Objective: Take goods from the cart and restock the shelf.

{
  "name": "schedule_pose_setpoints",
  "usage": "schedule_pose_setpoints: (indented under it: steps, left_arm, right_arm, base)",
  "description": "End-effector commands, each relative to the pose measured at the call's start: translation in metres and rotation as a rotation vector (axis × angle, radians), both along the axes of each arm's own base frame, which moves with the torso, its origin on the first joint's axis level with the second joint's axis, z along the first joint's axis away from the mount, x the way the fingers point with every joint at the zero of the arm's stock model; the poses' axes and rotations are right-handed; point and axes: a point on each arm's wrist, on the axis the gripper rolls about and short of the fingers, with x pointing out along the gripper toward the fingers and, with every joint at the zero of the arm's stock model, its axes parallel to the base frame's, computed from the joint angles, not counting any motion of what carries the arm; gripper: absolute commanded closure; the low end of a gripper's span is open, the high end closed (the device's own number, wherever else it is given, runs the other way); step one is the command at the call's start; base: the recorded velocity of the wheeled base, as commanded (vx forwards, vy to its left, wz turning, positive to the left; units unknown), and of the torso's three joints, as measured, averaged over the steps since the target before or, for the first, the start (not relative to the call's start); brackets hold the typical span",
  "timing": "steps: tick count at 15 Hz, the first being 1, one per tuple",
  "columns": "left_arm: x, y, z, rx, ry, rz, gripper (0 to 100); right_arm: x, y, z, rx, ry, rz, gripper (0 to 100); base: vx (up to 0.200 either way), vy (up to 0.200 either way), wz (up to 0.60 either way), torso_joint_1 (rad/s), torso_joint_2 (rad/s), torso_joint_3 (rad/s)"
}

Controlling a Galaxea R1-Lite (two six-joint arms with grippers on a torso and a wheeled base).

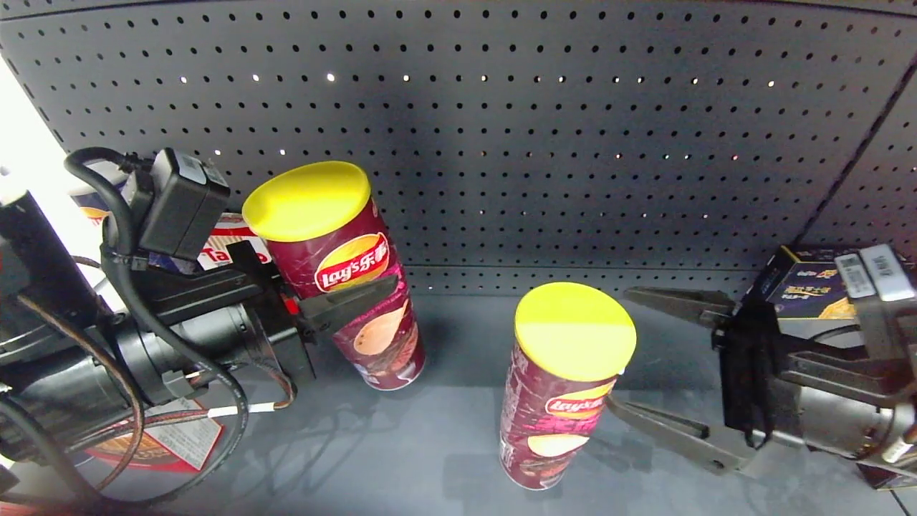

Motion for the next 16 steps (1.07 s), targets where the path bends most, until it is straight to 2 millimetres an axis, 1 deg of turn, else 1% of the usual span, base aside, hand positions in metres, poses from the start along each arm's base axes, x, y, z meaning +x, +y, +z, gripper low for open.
schedule_pose_setpoints:
  steps: [1, 2, 4, 6, 7, 8, 9, 10, 12, 14, 15, 16]
  left_arm:
    - [-0.001, 0.0, 0.001, -0.001, -0.002, -0.003, 100]
    - [-0.002, 0.0, 0.001, -0.003, -0.005, 0.002, 100]
    - [-0.004, 0.001, 0.004, -0.008, -0.015, 0.005, 100]
    - [-0.005, 0.002, 0.003, -0.007, -0.013, 0.006, 100]
    - [-0.005, 0.002, 0.002, -0.006, -0.012, 0.006, 100]
    - [-0.005, 0.001, 0.003, -0.008, -0.015, 0.006, 100]
    - [-0.004, 0.002, 0.004, -0.009, -0.017, 0.008, 100]
    - [-0.006, 0.002, 0.005, -0.012, -0.023, 0.008, 100]
    - [-0.007, 0.004, 0.006, -0.014, -0.027, 0.013, 100]
    - [-0.008, 0.005, 0.006, -0.013, -0.03, 0.013, 100]
    - [-0.008, 0.005, 0.006, -0.013, -0.028, 0.011, 100]
    - [-0.01, 0.005, 0.003, -0.008, -0.022, 0.008, 100]
  right_arm:
    - [-0.036, -0.028, 0.019, 0.046, -0.052, -0.039, 0]
    - [-0.048, -0.038, 0.023, 0.065, -0.039, -0.102, 0]
    - [-0.065, -0.051, 0.026, 0.107, -0.009, -0.203, 0]
    - [-0.081, -0.064, 0.022, 0.136, 0.018, -0.321, 0]
    - [-0.092, -0.073, 0.014, 0.15, 0.033, -0.443, 0]
    - [-0.101, -0.08, 0.008, 0.168, 0.032, -0.516, 0]
    - [-0.106, -0.084, 0.003, 0.178, 0.031, -0.558, 0]
    - [-0.116, -0.092, -0.006, 0.2, 0.025, -0.628, 0]
    - [-0.127, -0.101, -0.021, 0.227, 0.019, -0.719, 0]
    - [-0.14, -0.11, -0.041, 0.232, 0.032, -0.81, 0]
    - [-0.144, -0.113, -0.048, 0.225, 0.041, -0.827, 0]
    - [-0.155, -0.12, -0.069, 0.184, 0.072, -0.84, 0]
  base:
    - [0.0, 0.0, 0.0, 0.0, 0.0, 0.0]
    - [0.0, 0.0, 0.0, 0.0, 0.0, 0.0]
    - [0.0, 0.0, 0.0, 0.0, 0.0, 0.0]
    - [0.0, 0.0, 0.0, 0.0, 0.0, 0.0]
    - [0.0, 0.0, 0.0, 0.0, 0.0, 0.0]
    - [0.0, 0.0, 0.0, 0.0, 0.0, 0.0]
    - [0.0, 0.0, 0.0, 0.0, 0.0, 0.0]
    - [0.0, 0.0, 0.0, 0.0, 0.0, 0.0]
    - [0.0, 0.0, 0.0, 0.0, 0.0, 0.0]
    - [0.0, 0.0, 0.0, 0.0, 0.0, 0.0]
    - [0.0, 0.0, 0.0, 0.0, 0.0, 0.0]
    - [0.0, 0.0, 0.0, 0.0, 0.0, 0.0]
